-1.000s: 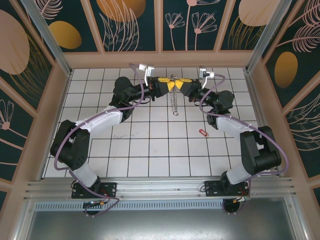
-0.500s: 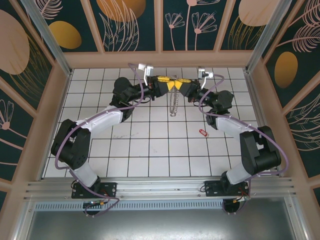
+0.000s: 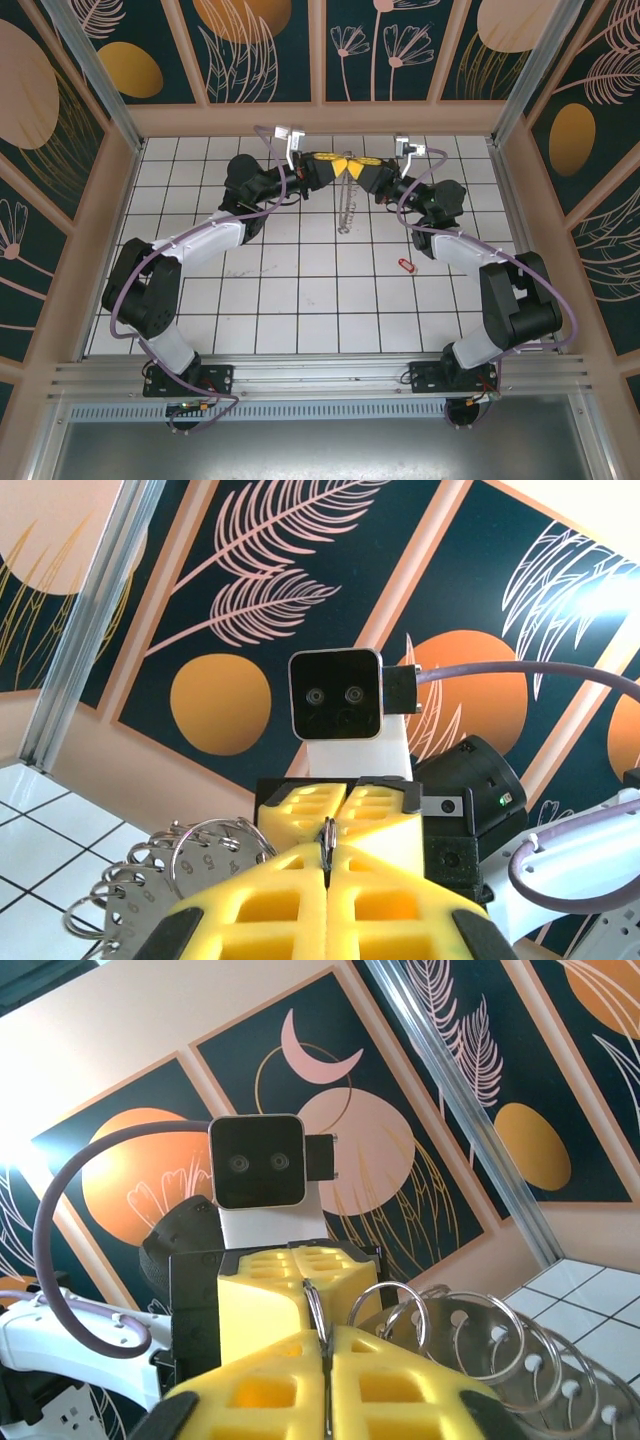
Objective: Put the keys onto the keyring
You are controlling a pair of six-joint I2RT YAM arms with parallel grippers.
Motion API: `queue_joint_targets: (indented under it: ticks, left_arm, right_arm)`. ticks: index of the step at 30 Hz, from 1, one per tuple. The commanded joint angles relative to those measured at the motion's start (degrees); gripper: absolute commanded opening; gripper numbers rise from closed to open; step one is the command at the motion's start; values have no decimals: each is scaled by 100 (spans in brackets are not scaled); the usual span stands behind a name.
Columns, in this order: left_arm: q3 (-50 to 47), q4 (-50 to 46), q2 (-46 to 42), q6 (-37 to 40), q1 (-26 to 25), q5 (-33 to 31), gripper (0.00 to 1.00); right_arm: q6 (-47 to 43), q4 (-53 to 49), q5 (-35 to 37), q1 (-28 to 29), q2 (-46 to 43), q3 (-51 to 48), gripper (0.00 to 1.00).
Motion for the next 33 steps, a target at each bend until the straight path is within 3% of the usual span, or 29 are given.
queue_joint_targets:
  ticks: [1, 5, 13, 17, 33]
  left_arm:
    - [119, -259, -165, 501, -34, 188, 0]
    - [355, -1677, -377, 1667, -32, 226, 0]
    - [1000, -3733, -495, 3221, -37, 465, 0]
    - [1234, -4166, -425, 3460, -33, 645, 0]
    - [1468, -4204, -276, 3340, -35, 1092, 0]
  right_arm:
    - [-193, -46, -48, -89, -249, 135, 24]
    - [-301, -448, -133, -389, -642, 11, 32]
    - [-1421, -2478, -589, -525, -1256, 242, 32]
    - [-1750, -2939, -835, -539, -1328, 205, 31]
    - [-1783, -2852, -1135, -388, -1098, 102, 36]
